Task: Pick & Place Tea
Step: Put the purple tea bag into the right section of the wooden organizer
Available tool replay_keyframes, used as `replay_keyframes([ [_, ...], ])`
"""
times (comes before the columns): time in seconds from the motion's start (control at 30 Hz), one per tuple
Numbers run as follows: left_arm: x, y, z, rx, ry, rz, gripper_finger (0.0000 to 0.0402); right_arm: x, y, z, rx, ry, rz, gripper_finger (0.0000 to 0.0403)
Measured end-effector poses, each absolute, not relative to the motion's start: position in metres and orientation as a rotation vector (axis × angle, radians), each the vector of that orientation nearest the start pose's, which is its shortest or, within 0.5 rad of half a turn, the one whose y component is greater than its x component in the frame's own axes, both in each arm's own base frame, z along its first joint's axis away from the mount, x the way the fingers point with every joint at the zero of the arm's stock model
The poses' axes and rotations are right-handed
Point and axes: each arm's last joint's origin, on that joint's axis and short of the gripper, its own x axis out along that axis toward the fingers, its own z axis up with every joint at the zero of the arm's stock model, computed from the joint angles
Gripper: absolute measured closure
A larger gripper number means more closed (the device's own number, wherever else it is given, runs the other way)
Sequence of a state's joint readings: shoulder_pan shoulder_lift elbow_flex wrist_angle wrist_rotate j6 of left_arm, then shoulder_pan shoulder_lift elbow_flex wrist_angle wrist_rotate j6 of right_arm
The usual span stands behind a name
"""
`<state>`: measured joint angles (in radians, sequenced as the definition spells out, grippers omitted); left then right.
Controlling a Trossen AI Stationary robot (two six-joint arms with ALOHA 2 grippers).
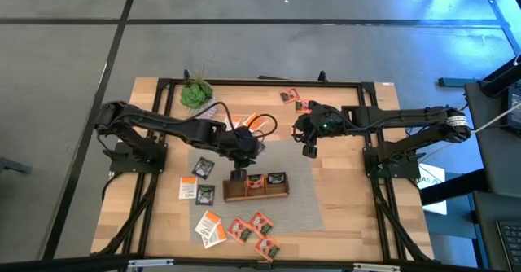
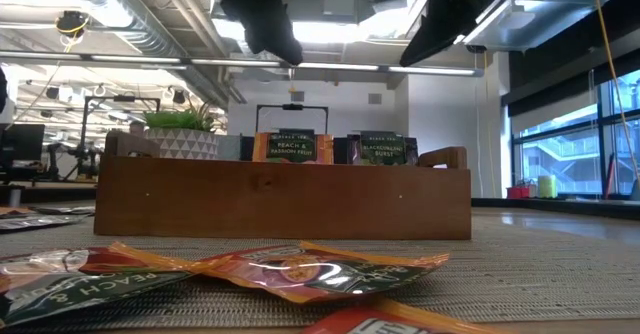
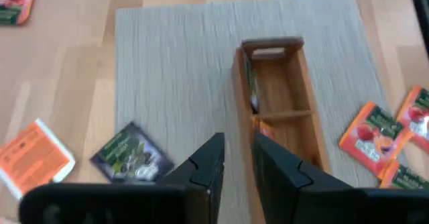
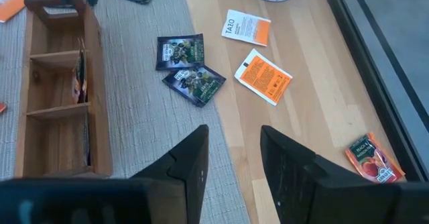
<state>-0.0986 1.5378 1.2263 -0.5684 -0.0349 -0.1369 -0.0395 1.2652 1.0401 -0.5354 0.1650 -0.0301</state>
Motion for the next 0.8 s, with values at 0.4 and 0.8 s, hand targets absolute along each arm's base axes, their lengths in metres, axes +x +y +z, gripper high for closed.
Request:
replay_keyframes([
  [0.4,0.263,-0.023,0.247,-0.178,0.629,0.078,0.0331,0.263,-0.015,0.294,-0.129,0.757,-0.163,0.0265],
  [0.8,0.231,-0.016,0.202,-0.267,0.670,0.272,0.0331,0.264,-0.015,0.295,-0.127,0.736,-0.165,0.0265],
])
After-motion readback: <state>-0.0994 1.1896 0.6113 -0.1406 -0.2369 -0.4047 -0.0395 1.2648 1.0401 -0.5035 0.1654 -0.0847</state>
